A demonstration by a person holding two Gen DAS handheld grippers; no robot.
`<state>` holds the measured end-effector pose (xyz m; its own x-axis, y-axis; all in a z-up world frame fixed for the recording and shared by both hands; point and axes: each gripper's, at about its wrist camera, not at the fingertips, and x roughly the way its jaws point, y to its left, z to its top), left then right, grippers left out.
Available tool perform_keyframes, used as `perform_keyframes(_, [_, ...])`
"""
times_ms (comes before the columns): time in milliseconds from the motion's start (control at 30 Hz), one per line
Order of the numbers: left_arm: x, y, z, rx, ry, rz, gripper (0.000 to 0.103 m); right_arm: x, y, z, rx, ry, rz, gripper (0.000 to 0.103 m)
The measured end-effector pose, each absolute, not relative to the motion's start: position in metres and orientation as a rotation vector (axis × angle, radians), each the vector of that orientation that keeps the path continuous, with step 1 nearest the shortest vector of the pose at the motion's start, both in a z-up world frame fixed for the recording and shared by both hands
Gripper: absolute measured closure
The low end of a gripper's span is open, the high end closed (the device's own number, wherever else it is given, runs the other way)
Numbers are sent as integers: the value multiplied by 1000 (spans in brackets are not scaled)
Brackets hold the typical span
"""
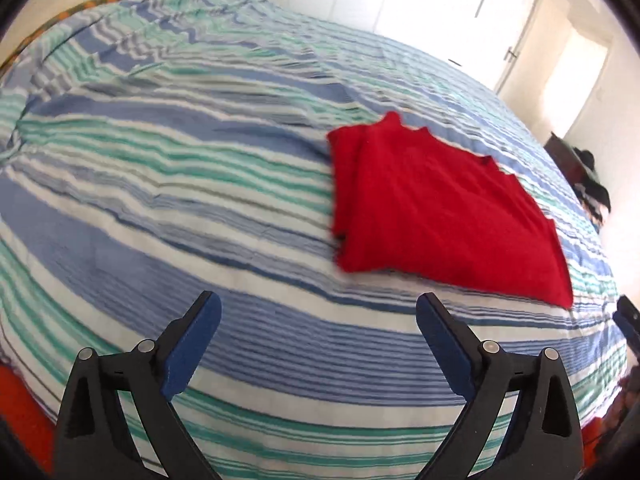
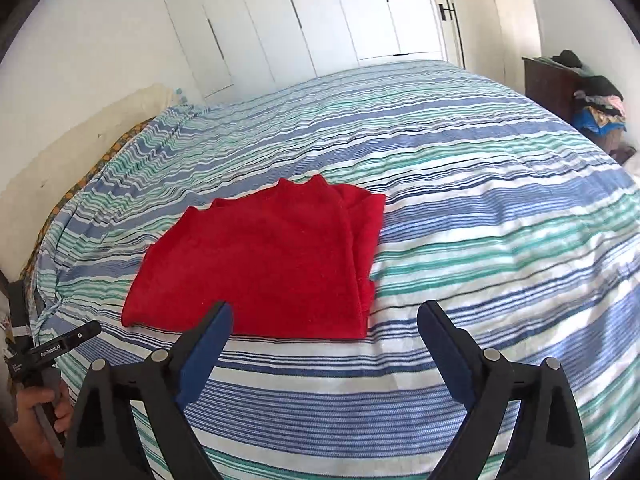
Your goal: Fold small clothes
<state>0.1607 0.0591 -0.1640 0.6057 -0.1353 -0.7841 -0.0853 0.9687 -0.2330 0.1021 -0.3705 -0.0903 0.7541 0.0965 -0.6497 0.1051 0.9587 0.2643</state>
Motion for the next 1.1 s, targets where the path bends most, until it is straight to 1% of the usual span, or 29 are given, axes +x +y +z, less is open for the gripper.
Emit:
perform_keyframes(67, [157,72,-193,-237,971,2,5,82,-373,-107,345,735,-75,10])
perform_keyframes(100, [152,72,-202,-192,955,-18,5,72,-374,-118,368,759,-107,10])
perform_keyframes(133, [148,66,-203,-140,918,-35,5,63,-375,-130,398,794,-139,10])
perform_keyframes(167, [148,60,-204,-100,905,-31,1,54,-375,-141,433,828,-165,10])
perform_keyframes(233, [151,51,-206,-59,915,-13,1,36,-380,-157,470,850,-189,10])
perform_keyframes(367, [146,57,-207,-84,881,-32,1,27,-369,-140,343,796,-223,9])
perform_keyframes(467, [148,59,-204,-92,901,-30,1,21,-359,-128,253,745,-261,4])
perform_keyframes(533, [144,58,-204,-86,904,-28,1,17,-352,-125,211,743,-263,3])
perform_keyframes(667, [137,56,-203,-66,904,-33,1,8,-337,-118,169,743,-235,3])
perform_keyframes(800, [139,56,-200,-70,938,-24,1,2,-320,-96,132,707,-198,3])
perform_keyframes(967, [137,56,-200,-87,963,-15,1,-10,-304,-70,157,677,-148,3])
perform_keyframes(1100, [135,54,-201,-62,963,-15,1,-14,-297,-68,114,649,-128,3])
